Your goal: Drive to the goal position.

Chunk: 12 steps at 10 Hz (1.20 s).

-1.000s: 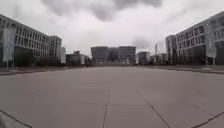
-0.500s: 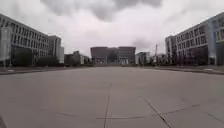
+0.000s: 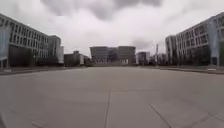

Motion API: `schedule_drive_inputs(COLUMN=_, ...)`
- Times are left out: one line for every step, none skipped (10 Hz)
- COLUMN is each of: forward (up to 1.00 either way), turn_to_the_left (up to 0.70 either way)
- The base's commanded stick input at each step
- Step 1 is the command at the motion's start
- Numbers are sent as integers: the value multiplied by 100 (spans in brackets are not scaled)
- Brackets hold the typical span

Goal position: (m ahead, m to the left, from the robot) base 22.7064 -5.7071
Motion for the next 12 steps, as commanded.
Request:
schedule_drive_inputs(forward=70, turn_to_the_left=1)
schedule_drive_inputs(forward=70, turn_to_the_left=1)
schedule_drive_inputs(forward=70, turn_to_the_left=1)
schedule_drive_inputs(forward=70, turn_to_the_left=1)
schedule_drive_inputs(forward=70, turn_to_the_left=1)
schedule_drive_inputs(forward=70, turn_to_the_left=1)
schedule_drive_inputs(forward=70, turn_to_the_left=1)
schedule_drive_inputs(forward=70, turn_to_the_left=1)
schedule_drive_inputs(forward=70, turn_to_the_left=1)
schedule_drive_inputs(forward=70, turn_to_the_left=1)
schedule_drive_inputs(forward=70, turn_to_the_left=1)
schedule_drive_inputs(forward=70, turn_to_the_left=1)
